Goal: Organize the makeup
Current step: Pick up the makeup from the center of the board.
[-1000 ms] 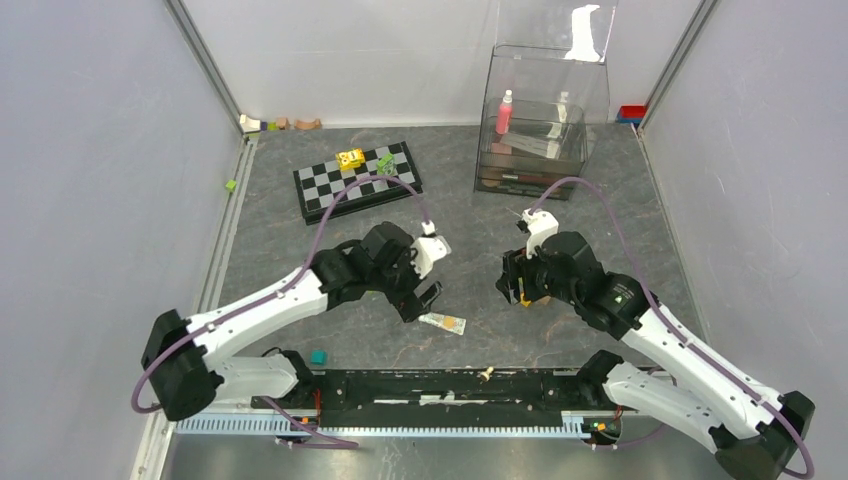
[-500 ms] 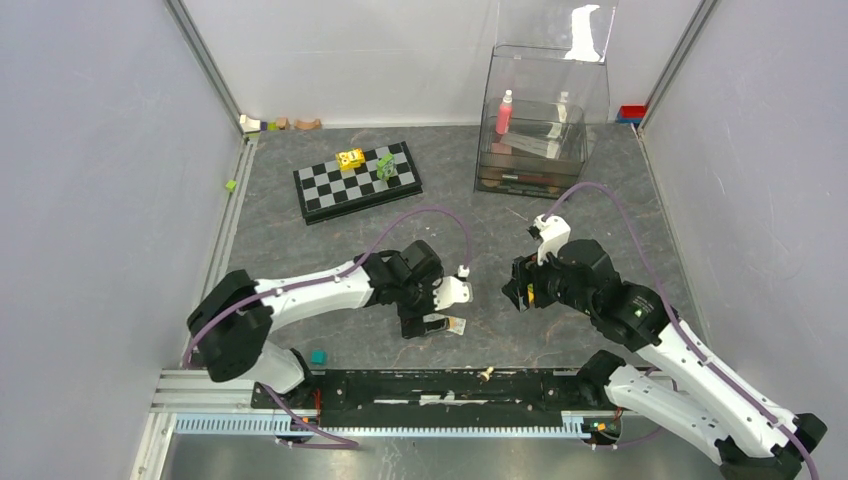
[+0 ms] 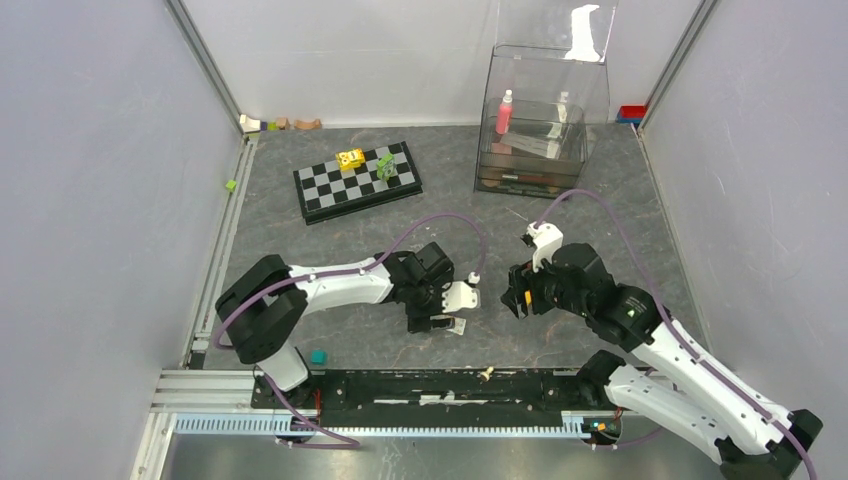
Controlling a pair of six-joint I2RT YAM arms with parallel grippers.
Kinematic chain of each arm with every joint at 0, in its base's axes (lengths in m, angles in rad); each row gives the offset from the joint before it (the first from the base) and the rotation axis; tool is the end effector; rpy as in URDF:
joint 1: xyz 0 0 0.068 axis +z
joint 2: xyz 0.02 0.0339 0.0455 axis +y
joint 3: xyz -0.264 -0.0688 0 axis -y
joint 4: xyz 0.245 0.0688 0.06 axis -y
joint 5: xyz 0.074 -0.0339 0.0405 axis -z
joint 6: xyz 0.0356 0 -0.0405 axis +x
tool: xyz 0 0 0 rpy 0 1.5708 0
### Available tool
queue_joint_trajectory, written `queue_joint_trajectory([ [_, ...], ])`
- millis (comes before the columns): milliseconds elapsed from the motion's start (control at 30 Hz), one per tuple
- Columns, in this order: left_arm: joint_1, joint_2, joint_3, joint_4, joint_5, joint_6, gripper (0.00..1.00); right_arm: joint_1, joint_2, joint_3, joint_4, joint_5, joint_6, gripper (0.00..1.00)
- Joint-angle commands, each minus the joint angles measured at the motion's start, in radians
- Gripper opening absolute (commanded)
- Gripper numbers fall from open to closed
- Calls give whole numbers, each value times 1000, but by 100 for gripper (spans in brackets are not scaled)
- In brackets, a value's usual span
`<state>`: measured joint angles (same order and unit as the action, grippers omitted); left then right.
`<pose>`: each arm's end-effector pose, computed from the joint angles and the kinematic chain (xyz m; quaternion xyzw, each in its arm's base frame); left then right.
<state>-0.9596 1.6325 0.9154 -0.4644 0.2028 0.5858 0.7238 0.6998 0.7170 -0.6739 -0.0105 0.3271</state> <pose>0.1673 -0.2512 0.1605 0.6954 0.6852 -0.1333 0.1706 0.1112 0.0988 0.2808 -0.1791 0.8793 0.2254 0.3794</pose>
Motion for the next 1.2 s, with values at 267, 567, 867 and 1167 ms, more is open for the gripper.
queue_joint_trajectory([
  [267, -4, 112, 56, -14, -36, 80, 42, 0, 6, 118, -33, 85, -45, 72],
  [567, -4, 15, 57, 28, 15, -41, 29, 0, -117, 61, -29, 304, 90, 74],
  [867, -4, -212, -6, 187, 73, -210, 26, 1, -306, -135, 139, 362, 428, 74],
  [1167, -5, -411, -58, 411, 43, -445, 25, 0, -320, -353, 553, 238, 725, 77],
])
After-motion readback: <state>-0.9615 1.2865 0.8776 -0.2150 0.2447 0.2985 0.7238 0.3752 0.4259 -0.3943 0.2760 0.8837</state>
